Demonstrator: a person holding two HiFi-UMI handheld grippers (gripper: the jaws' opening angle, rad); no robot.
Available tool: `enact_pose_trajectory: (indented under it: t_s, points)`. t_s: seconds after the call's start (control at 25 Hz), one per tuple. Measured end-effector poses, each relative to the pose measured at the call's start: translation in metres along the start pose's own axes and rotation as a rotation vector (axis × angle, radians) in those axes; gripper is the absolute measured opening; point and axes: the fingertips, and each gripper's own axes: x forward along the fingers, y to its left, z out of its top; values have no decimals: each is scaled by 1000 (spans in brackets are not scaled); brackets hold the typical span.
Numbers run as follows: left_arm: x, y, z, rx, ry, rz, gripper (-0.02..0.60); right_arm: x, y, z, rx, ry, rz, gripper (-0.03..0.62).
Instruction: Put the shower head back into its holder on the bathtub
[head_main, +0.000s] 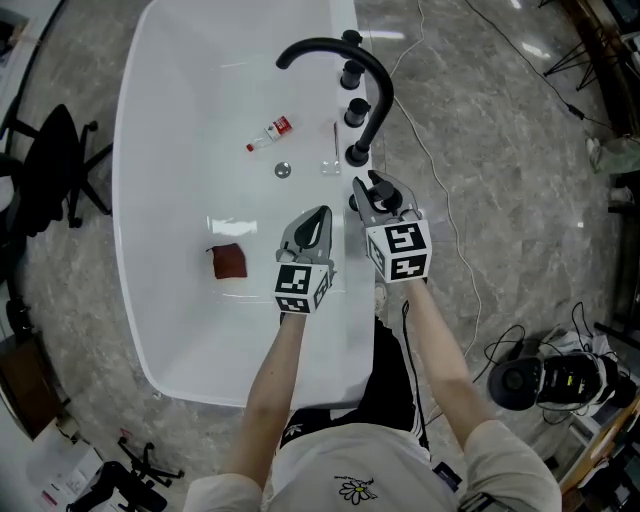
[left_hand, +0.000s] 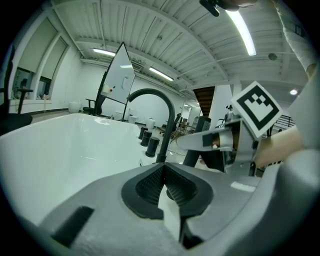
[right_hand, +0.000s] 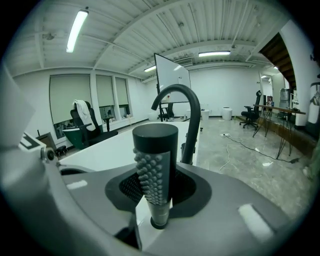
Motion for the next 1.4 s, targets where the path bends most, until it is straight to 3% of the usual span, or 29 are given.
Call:
enact_pose_trajectory:
  t_s: [0.2,0.36,0.48,0.64,0.76,0.88,0.92,1.08,1.2,1.28,1.4]
  points:
    - [-9,1,5,-13,-6,0,0,7,14,-17,-93,46,4,107]
    - [-20,-9,17,-7,-17,-6,0,8,11,-24,-49,104,-15,105]
    - [-32,-15,36,18,-46,-13,0,-2,13,-10,-55,108,-9,187]
    - [-58,-18,67,21,-106,4,0,-36,27,40,-71,8,-7,187]
    - [-95,-33,111,26,-214,-13,0,-83,39,92,-50,-110,-42,170]
    - [-146,-53,163,46,-359,-32,0,-140,58,136,22,-226,-90,27]
    - [-161,-60,175,55,-389,-32,0,-158,66,144,41,-248,-104,9]
    - [-205,-85,205,124,-439,-40,-2,-213,113,154,120,-311,-98,8]
    - [-240,-93,216,222,-445,16,-2,-245,152,149,154,-341,-89,8]
    - [-268,-86,222,250,-468,69,-2,-257,178,147,119,-356,-89,8]
    - [-299,-66,221,271,-451,87,-2,-264,211,143,39,-329,-104,7]
